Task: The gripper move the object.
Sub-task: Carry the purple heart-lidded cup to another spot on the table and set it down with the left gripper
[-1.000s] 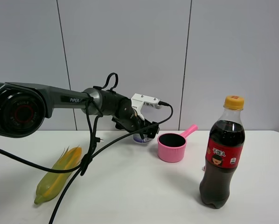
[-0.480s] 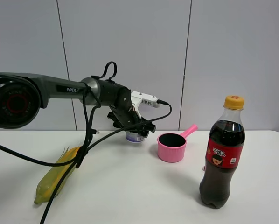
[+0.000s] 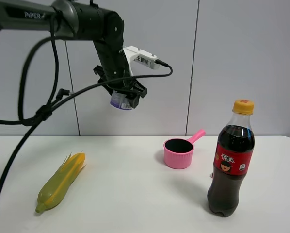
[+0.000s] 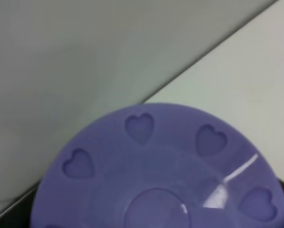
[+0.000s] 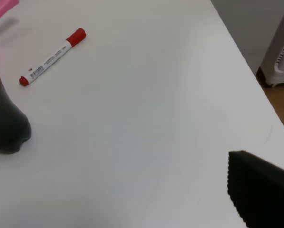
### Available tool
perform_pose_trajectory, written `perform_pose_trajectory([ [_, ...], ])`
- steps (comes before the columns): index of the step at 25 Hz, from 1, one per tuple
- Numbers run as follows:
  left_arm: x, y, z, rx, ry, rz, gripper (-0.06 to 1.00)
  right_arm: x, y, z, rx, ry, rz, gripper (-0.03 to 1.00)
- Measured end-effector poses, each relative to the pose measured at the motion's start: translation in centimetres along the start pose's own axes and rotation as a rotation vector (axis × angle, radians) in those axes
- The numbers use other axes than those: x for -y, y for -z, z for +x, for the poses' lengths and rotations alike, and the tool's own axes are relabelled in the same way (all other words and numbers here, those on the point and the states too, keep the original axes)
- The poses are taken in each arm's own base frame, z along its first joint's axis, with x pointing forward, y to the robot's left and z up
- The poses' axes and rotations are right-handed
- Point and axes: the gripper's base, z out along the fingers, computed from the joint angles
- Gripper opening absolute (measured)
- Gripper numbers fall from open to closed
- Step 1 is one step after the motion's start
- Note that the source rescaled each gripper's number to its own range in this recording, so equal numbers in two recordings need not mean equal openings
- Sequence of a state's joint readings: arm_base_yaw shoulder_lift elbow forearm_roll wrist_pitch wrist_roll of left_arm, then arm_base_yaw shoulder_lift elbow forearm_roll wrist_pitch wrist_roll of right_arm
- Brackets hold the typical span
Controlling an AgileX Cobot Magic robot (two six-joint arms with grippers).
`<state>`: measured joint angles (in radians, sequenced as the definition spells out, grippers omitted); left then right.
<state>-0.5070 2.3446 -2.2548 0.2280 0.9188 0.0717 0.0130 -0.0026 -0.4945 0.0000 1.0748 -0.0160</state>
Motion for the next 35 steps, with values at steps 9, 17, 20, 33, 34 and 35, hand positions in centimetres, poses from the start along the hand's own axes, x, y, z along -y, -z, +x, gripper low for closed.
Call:
perform_pose_trajectory([
  [9,-2.1,9.2,-1.3,0.004,-0.061,-0.009,0.01,0.0,0.0,0.0,0.0,0.0,0.0,1.0],
  [17,-3.0,19.6,-1.7,0.134,-0.124,0.077,0.01,0.0,0.0,0.0,0.0,0.0,0.0,1.0],
  [20,-2.7,22.0,-0.4,0.137,-0.179,0.125,0.01,0.0,0.0,0.0,0.0,0.0,0.0,1.0],
  [33,-0.1,22.4,11.7,-0.04,-0.418,0.204,0.01,0.0,0.0,0.0,0.0,0.0,0.0,1.0],
  [34,0.2,22.1,12.4,-0.022,-0.418,0.208,0.01,0.0,0.0,0.0,0.0,0.0,0.0,1.0],
  [35,0.6,21.4,13.4,-0.022,-0.428,0.215,0.01,0.0,0.0,0.0,0.0,0.0,0.0,1.0],
])
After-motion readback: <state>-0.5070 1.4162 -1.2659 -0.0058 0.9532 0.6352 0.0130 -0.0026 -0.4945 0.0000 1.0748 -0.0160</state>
